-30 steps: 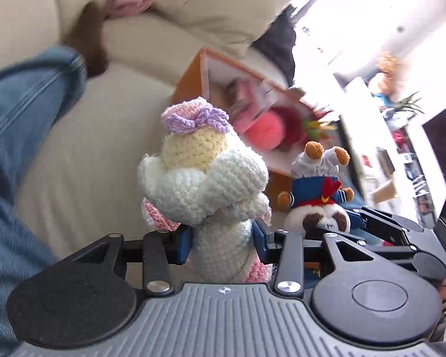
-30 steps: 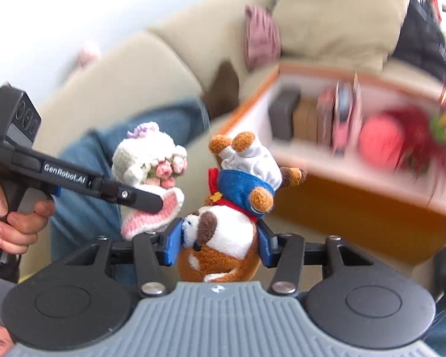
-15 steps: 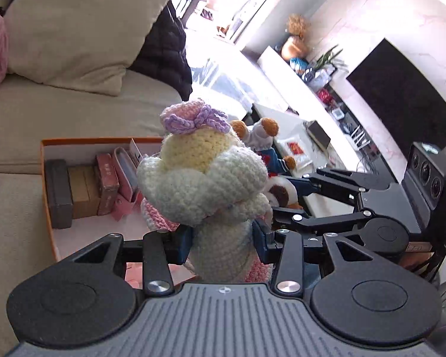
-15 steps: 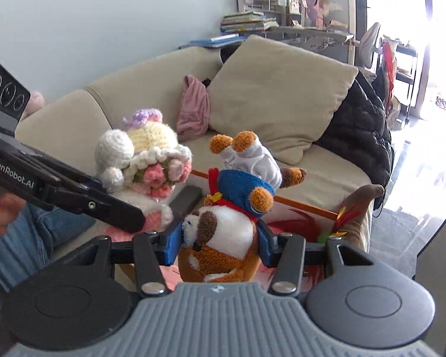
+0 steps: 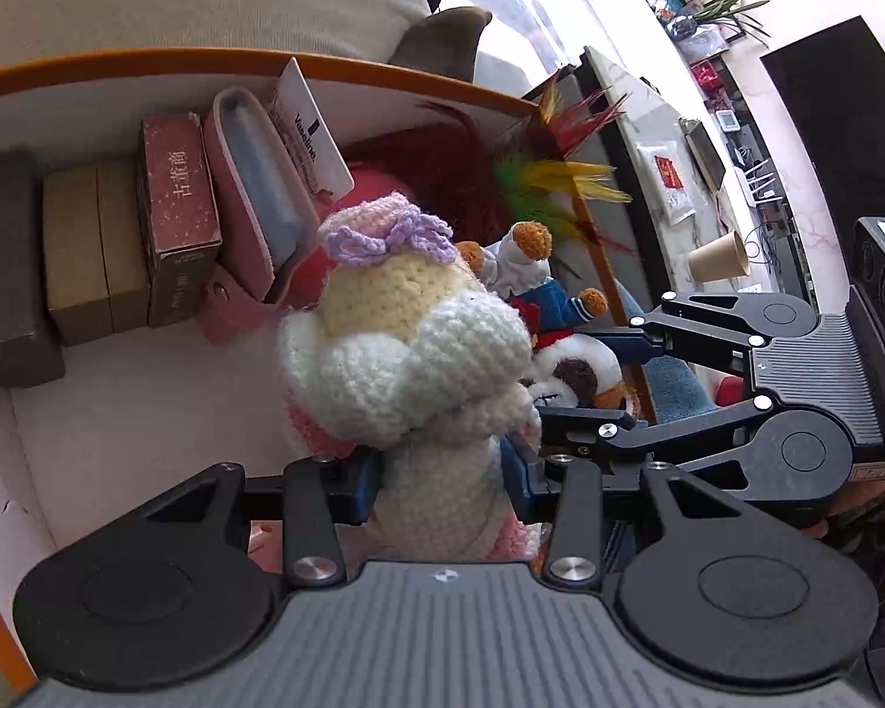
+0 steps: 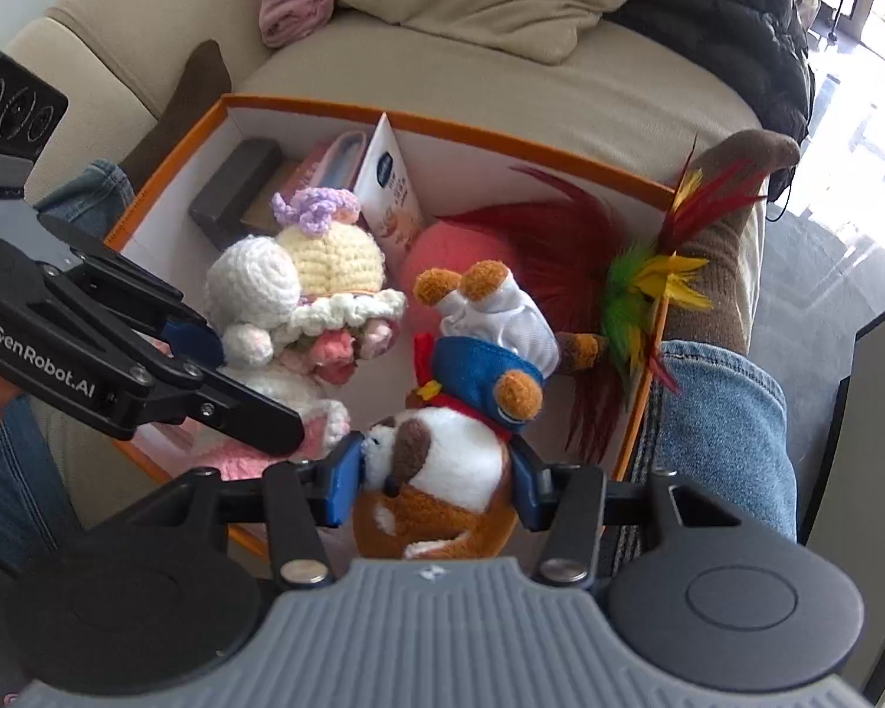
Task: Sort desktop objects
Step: 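Lift both plush toys and carry them over the orange box, then lower both toys into the box and open both grippers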
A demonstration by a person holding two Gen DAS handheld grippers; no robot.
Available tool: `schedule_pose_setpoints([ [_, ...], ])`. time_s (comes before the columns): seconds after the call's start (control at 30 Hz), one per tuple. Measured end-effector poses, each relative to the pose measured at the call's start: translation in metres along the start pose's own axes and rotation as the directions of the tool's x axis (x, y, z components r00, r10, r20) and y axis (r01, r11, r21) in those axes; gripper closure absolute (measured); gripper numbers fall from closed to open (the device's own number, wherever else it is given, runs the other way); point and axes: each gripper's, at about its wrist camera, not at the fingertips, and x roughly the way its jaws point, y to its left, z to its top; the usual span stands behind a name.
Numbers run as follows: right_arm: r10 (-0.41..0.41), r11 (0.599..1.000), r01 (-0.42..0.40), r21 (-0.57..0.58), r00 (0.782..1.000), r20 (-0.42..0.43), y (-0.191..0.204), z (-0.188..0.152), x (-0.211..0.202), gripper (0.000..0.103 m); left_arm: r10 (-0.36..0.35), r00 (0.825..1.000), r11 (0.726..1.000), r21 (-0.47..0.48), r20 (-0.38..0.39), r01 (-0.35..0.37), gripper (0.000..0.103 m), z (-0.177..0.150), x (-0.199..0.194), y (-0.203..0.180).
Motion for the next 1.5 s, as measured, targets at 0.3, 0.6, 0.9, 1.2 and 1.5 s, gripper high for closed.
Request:
schedule_pose_setpoints([
  [0.3, -0.062, 0.994, 0.053, -0.099, 0.994, -0.089, 0.009, 0.006, 0.020, 0.049, 0.014, 0.996, 1.000, -0.012, -0.091, -0.015, 0.051, 0.007, 0.031, 0.009],
  [0.6, -0.122, 0.978, 0.098, -0.185, 0.985, -0.125, 0.022, 0.005, 0.026, 0.046, 0.054, 0.998, 0.998, -0.019, -0.031, -0.055, 0.045, -0.003, 0.014, 0.016],
  [0.9, -0.073, 0.985, 0.054, -0.166, 0.991, -0.109, 0.023, 0.005, 0.006, 0.062, 0.092, 0.993, 0.995, 0.031, 0.067, -0.094, 0.065, -0.020, -0.025, -0.002],
  [1.2, 0.010, 0.993, -0.019, -0.114, 0.997, -0.071, 0.030, 0.005, 0.010, 0.062, 0.149, 0.983, 0.988, -0.064, 0.108, -0.143, 0.080, -0.021, -0.022, 0.014],
  [1.5, 0.077, 0.994, -0.082, -0.077, 0.995, -0.066, 0.041, 0.012, 0.031, 0.065, 0.250, 0.957, 0.968, -0.058, 0.148, -0.244, 0.082, -0.019, -0.025, 0.022],
])
